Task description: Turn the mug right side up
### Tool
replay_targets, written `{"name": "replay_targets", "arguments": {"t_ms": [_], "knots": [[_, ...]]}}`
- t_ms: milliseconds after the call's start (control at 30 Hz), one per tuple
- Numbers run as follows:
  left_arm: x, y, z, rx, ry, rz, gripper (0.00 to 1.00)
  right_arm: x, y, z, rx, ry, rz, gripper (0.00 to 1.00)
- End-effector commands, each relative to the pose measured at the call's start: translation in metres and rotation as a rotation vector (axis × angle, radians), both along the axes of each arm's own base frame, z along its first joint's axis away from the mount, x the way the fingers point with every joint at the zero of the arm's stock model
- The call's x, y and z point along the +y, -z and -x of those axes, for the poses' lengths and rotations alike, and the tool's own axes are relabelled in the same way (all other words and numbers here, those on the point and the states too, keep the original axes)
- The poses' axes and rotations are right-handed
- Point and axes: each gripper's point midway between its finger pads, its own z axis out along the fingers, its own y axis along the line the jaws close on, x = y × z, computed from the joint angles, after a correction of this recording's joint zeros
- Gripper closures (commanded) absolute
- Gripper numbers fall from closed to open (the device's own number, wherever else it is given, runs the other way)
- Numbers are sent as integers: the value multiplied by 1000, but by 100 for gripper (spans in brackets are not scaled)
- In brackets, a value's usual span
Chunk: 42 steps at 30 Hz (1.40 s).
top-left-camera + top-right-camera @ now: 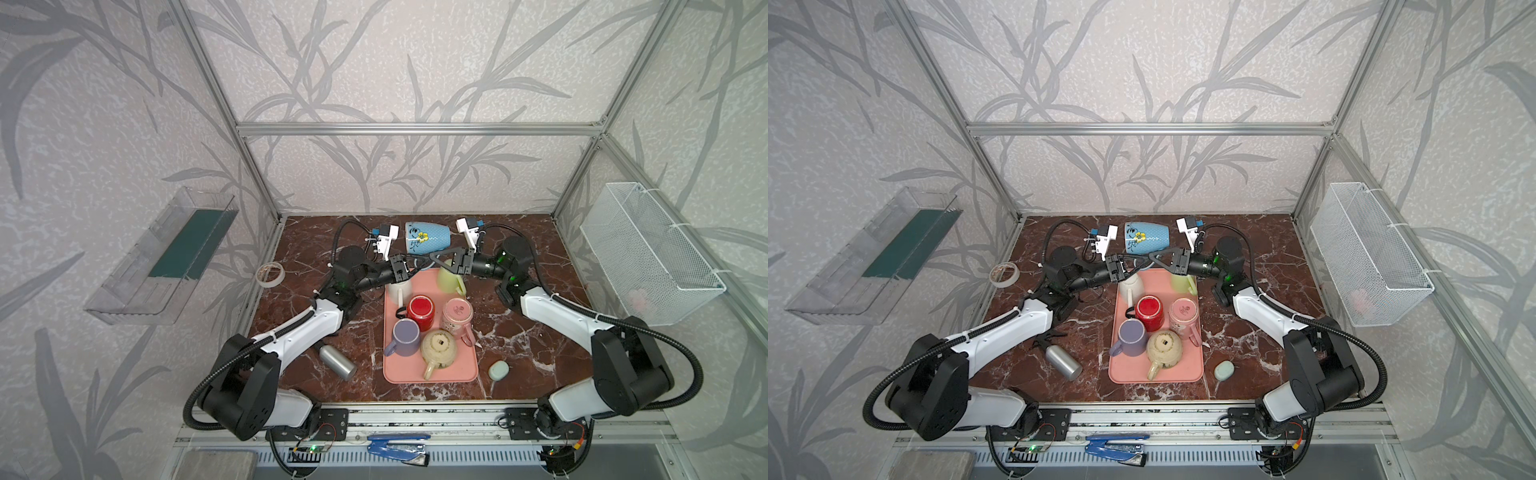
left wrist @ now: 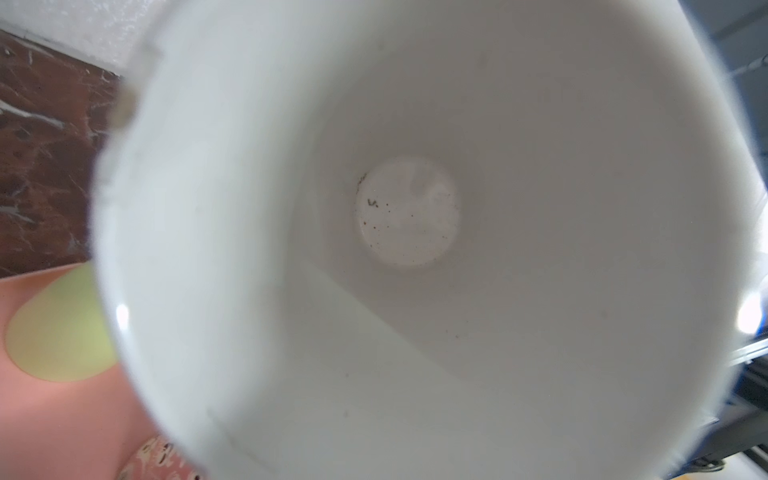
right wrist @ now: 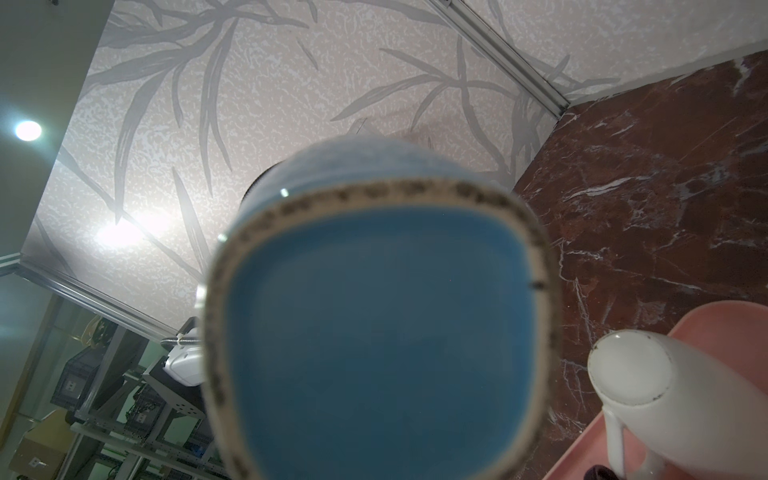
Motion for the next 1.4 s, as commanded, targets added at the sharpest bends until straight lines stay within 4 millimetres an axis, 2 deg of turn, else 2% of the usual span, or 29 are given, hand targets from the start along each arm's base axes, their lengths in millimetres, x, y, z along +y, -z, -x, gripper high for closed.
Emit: {"name": "replay_targets", "arguments": {"t_ms": [0,100,333,500,600,733,900,1367], "knots": [[-4,-9,0,-13,13,23,90,4,-19,12,-115,-39,-39,100],[-3,-5,1,3,6,21,100,3,-16,11,-109,-34,-38,100],[4,12,4,19,-34,-11,100,6,-2,8,-83,-38,-23,100],[11,16,8,8,-66,-18,100,9,11,5,-67,-39,-20,81],[17,17,9,8,-96,-15,100,11,16,3,-60,-39,-21,73],[26,28,9,28,-150,-36,100,13,26,0,-48,-34,-6,62],[38,41,7,50,-222,-60,100,14,44,-4,-21,-26,22,59],[70,66,0,109,-372,-166,100,18,77,-18,36,4,69,53]]}}
